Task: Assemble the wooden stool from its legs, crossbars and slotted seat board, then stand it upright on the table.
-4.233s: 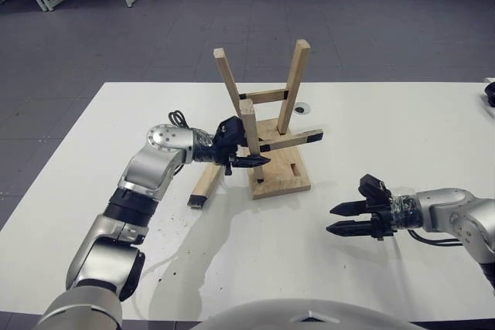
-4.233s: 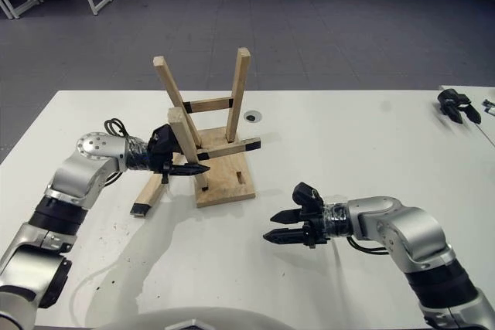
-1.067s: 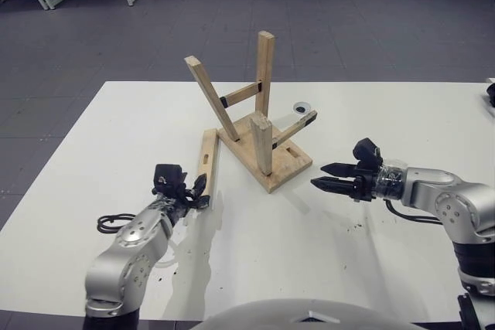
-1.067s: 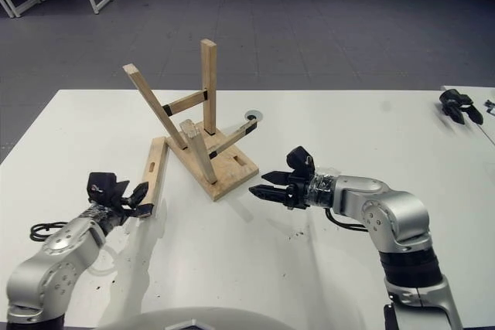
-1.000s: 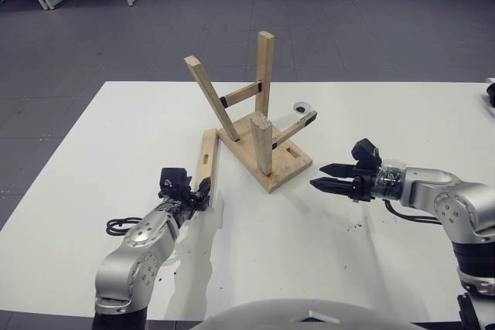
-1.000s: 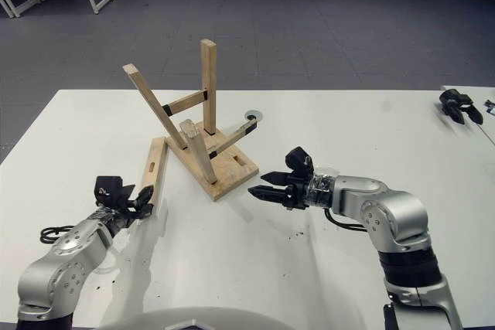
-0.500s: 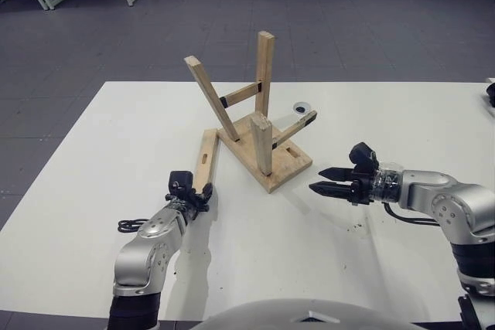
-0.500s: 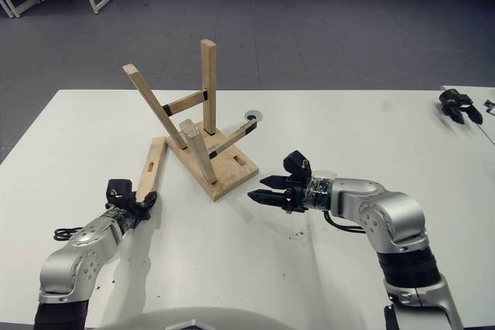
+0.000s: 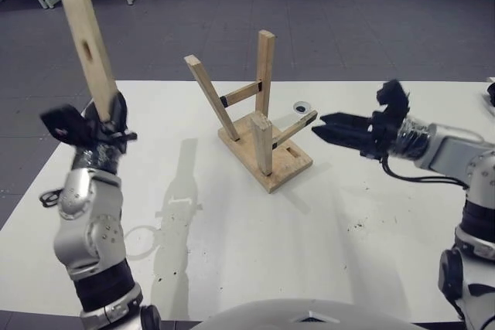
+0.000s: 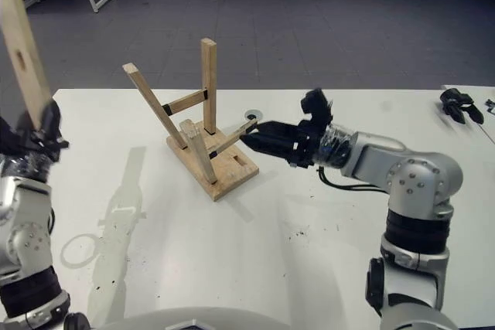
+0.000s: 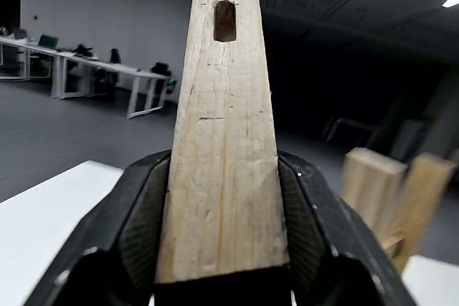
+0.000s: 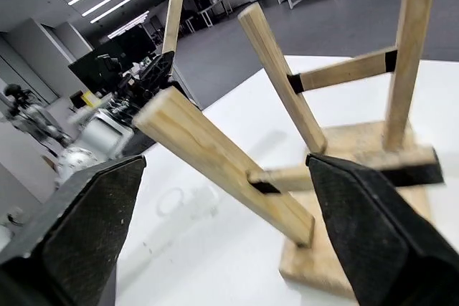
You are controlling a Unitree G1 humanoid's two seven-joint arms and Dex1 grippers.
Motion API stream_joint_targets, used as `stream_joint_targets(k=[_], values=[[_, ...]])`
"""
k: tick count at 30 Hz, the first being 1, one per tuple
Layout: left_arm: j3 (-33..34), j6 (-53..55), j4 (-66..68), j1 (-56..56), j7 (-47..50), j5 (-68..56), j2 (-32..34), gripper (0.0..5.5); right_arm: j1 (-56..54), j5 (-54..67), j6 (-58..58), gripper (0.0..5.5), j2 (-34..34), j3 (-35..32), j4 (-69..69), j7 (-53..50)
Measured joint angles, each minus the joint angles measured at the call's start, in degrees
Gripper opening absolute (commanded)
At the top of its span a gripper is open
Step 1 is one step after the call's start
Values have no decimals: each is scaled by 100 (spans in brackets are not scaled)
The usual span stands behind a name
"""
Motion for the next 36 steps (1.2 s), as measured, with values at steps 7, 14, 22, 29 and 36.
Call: stream_joint_targets(k=[7,14,22,29,36], values=[[-1163,1766,-481,-979,-1094,-2509,747,204,-760,1892,17,412,717,-47,555,-1233],[-1614,2288,-275,-945,-1968,-3023,1147,204,-1303,2301,-213,412,975,382,892,-1349],[-1493,2554,-123,-939,-2100,-3898,1307,203,-1548,1870,-388,412,890,836,967,-876],[-1258,2722,-112,-1037,-2234,-4457,1933,203,-1554,1407,-388,412,641,943,1065,-433],[-1860,2882,227,-1288,-3179,-3800,2241,203,-1672,1394,-223,412,492,1125,909,261]])
